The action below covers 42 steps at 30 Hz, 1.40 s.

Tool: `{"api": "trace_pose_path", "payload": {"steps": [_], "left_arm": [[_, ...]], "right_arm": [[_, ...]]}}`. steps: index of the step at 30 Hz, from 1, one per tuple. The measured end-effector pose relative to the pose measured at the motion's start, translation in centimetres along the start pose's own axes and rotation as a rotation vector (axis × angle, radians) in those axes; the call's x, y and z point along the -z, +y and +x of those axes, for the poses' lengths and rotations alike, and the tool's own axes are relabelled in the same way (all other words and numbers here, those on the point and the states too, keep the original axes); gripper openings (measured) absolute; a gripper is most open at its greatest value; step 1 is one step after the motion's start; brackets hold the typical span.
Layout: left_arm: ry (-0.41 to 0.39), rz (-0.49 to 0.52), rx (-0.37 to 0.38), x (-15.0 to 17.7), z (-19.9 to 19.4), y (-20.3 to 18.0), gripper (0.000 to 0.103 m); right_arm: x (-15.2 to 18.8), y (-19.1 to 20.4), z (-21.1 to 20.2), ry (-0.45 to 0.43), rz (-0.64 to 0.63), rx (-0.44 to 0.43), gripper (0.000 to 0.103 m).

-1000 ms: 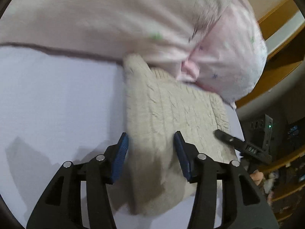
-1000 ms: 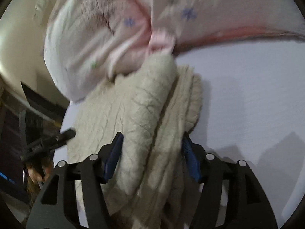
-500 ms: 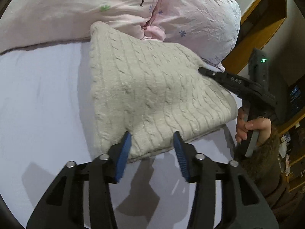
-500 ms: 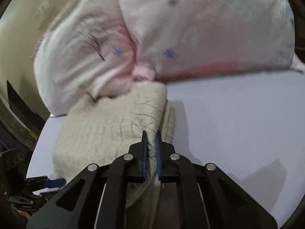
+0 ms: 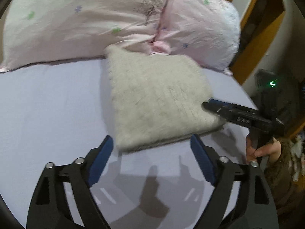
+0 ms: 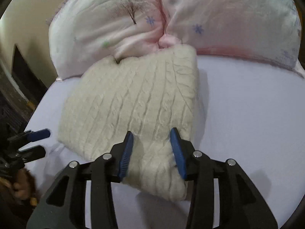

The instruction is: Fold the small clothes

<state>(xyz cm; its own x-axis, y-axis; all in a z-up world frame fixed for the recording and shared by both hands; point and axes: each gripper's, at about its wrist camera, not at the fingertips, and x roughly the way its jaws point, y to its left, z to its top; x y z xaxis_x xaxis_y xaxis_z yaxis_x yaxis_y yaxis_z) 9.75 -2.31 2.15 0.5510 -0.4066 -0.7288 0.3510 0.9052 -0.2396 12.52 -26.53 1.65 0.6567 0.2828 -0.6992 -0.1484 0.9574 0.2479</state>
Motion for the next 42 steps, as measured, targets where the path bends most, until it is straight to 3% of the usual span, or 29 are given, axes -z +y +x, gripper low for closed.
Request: {"api": "trace_pose_path", "payload": {"steps": [1,3,4,5,7,10,20,22,42], "left_arm": [[0.004,-0.002,-0.037,0.3,0.0,0.0,0.093],[0.002,-0.003,-0.139,1.2,-0.4,0.1,0.098],[-0.006,-0.006,-0.164,1.6,-0.5,0.2,0.1],[-0.008,-0.007,-0.173,1.7,-0.6,0.2,0.102],[-0.001,-0.007,-0.18,1.9,-0.2,0.4,0.102],[0.028,-0.001,-0.206,1.8,0.8,0.5,0.102],[0.073,0.061,-0.306,2.7,3.8,-0.2,0.102],[0.069,0.058,-0.306,2.7,3.8,-0.1,0.102],[0.064,0.057,-0.312,2.7,3.8,-0.2,0.102]], "right_arm": [[0.0,0.1,-0.9,-0.006,0.02,0.002,0.043],[0.6,0.4,-3.6,-0.059,0.035,-0.029,0.066],[1.4,0.7,-5.1,-0.107,0.03,-0.026,0.089],[2.1,1.1,-6.1,-0.138,0.025,-0.003,0.101],[3.7,1.6,-7.2,-0.162,0.02,0.051,0.101],[4.9,2.8,-5.7,-0.101,0.015,0.152,0.101],[7.1,5.5,0.7,0.124,-0.051,0.221,0.101],[7.3,6.1,1.1,0.129,-0.078,0.257,0.101],[7.5,6.0,1.0,0.112,-0.069,0.259,0.101]]}}
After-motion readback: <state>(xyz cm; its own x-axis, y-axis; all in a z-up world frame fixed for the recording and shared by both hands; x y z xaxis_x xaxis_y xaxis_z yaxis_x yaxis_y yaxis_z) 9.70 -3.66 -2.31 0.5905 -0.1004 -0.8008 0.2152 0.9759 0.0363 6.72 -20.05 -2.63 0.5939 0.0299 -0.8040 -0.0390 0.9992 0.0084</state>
